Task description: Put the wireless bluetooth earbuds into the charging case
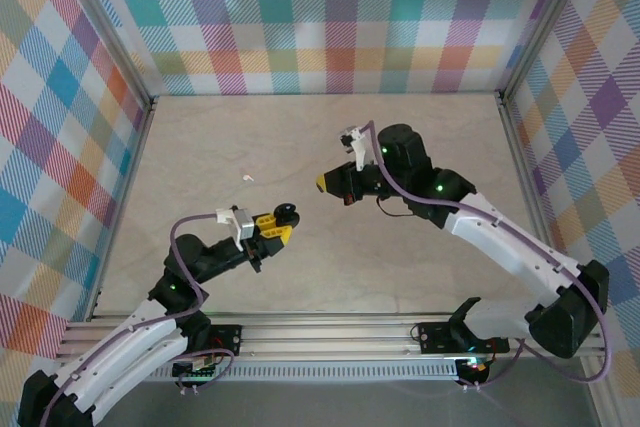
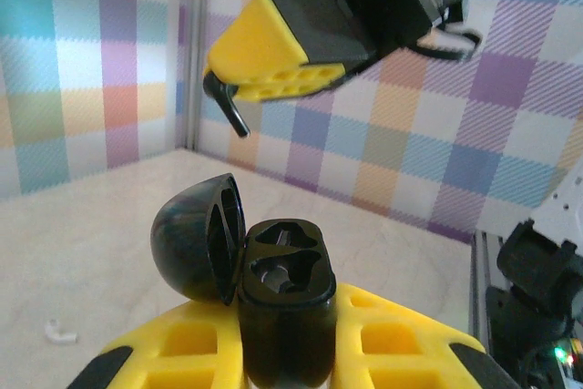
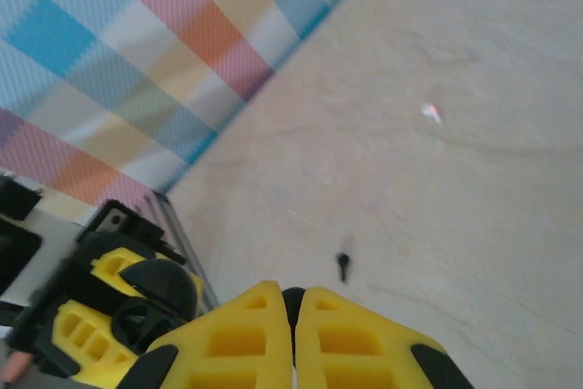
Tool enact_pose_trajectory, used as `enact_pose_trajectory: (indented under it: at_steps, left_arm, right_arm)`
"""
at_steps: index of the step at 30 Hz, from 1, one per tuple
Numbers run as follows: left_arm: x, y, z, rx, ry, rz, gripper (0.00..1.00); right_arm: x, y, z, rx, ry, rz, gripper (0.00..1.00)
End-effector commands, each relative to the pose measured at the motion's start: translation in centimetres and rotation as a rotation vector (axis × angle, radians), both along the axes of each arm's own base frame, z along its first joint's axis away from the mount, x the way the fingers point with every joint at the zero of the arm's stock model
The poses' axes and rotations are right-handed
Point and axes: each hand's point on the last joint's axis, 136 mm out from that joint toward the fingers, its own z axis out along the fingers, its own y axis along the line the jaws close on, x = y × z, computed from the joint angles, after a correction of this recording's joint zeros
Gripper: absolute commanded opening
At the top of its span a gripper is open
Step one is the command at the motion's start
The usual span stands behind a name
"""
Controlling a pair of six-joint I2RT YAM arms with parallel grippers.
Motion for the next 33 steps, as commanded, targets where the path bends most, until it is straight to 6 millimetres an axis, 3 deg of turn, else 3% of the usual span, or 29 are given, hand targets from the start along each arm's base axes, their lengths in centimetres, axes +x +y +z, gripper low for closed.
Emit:
enact_pose_trajectory:
  at_steps: [1,7,14,26,33]
  left_arm:
    - [-0.5,-0.3,4.4,-0.052,-0.129,-0.023,0.0]
    - [0.1,-0.8,5.6,-0.079,-0.11,-0.025,0.0]
    - [0.9,-0.8,5.3,-0.074,-0.057,0.005,0.0]
    - [1.0,-0.7,5.8,-0.117,-0.034,0.008,0.0]
    - [0.9,-0.5,6.2,-0.146,-0.023,0.004,0.0]
  right_arm:
    - [-1.4,1.4,4.6,0.223,-0.063,0.085,0.0]
    - [-3.2,2.9,5.9,0.267,-0.131,0.164,0.0]
    - [-4.3,3.2,7.3,0.308,-0.189,0.201,0.0]
    - [-4.3,3.8,4.2,0.247,-0.16,0.211,0.0]
    - [-4.6,4.0,3.4,0.239,-0.149,0.233,0.0]
